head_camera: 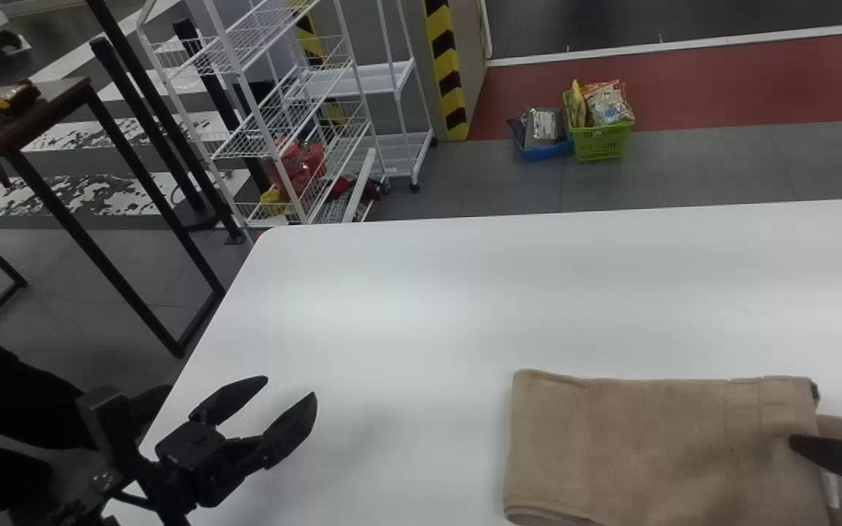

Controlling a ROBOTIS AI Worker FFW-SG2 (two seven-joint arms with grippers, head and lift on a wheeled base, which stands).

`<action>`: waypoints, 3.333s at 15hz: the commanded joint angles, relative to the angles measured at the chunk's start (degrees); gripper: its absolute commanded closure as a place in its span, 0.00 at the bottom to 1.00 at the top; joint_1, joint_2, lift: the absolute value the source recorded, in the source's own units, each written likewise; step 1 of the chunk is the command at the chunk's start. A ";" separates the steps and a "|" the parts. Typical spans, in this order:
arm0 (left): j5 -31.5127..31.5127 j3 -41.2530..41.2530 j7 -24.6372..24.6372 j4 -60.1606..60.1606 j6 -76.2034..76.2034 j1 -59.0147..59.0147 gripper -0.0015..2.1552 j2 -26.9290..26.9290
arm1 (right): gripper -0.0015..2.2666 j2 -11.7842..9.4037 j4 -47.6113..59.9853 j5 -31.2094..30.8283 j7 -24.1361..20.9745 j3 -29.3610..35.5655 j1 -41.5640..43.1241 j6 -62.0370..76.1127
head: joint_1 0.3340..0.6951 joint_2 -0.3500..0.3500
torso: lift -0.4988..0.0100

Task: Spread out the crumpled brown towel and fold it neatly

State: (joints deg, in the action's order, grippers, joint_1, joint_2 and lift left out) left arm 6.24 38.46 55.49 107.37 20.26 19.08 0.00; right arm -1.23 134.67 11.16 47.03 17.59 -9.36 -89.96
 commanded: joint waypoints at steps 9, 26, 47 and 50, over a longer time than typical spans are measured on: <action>-0.09 -0.32 0.05 0.30 0.09 -0.01 0.03 -0.15 | 0.51 0.79 8.51 8.53 -0.01 8.78 0.57 -0.12 | 1.00 0.94 | 0.73; -1.93 -1.90 0.05 -0.40 -0.09 -0.54 0.03 -0.15 | 0.51 0.79 11.50 11.87 3.25 24.16 -7.34 -0.12 | 1.00 0.75 | 0.73; -2.90 -3.13 0.05 -1.02 -0.09 -0.71 0.03 -0.15 | 0.50 -4.84 -7.49 -0.79 6.50 22.05 -3.39 -0.12 | 1.00 0.57 | 0.73; -3.08 -3.48 0.05 -1.02 -0.09 -0.80 0.03 -0.15 | 0.50 -4.66 -8.46 -4.74 7.46 19.85 -4.00 -0.12 | 1.00 0.57 | 0.73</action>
State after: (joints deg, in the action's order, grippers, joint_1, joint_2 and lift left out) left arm 3.32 35.25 55.55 106.36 20.18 18.36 0.00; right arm -5.91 126.77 7.77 54.53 38.38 -13.10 -89.96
